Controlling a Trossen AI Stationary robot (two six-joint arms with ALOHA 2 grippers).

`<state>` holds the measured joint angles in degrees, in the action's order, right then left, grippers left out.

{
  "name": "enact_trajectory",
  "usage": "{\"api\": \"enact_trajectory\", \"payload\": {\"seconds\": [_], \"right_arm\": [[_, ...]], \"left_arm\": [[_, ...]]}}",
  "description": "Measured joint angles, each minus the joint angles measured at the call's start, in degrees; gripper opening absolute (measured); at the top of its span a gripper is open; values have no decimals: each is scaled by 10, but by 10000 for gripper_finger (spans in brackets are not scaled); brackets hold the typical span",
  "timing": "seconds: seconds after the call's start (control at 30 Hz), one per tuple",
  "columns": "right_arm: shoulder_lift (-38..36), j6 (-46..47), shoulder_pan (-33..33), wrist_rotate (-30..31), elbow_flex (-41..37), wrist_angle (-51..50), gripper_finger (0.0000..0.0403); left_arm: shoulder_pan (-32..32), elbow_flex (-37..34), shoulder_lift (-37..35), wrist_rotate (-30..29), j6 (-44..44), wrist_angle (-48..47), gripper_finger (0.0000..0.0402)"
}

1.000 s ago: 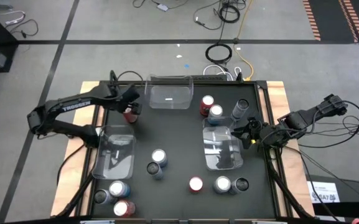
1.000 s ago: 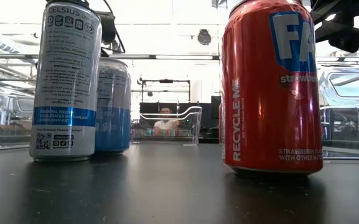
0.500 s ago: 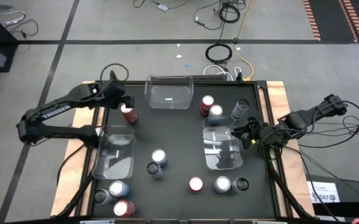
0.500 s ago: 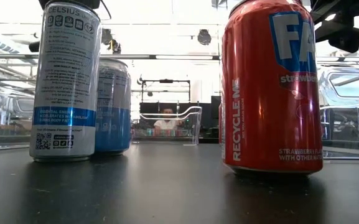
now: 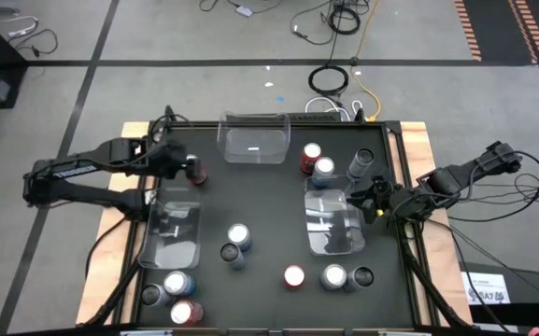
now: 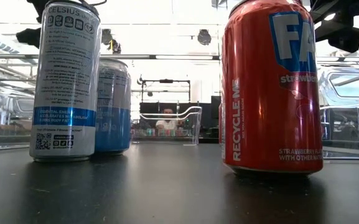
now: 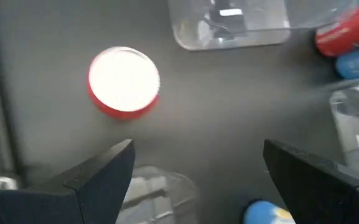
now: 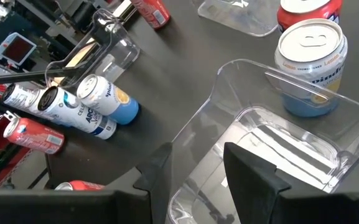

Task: Sort soda cans
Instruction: Move the left transparent bin to the center of the table

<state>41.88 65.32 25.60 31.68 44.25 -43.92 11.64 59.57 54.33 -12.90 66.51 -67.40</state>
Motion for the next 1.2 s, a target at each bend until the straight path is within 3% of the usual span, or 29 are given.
{"api": "enact_trajectory", "payload": {"seconds": [0.23,0.47,0.87,1.2], "right_arm": [[0,-2,0,0,0,0,137],[1,-2,0,0,0,0,137],[0,-11,0,-4,0,0,137],[0,-35,0,-5,0,0,137]], "left_arm": [[-48,0,0,11,28,5,364],[-113,0,14,5,110,5,364],[-231,0,102,4,191,4,364],[-313,-5,163,4,325,-44,361]]}}
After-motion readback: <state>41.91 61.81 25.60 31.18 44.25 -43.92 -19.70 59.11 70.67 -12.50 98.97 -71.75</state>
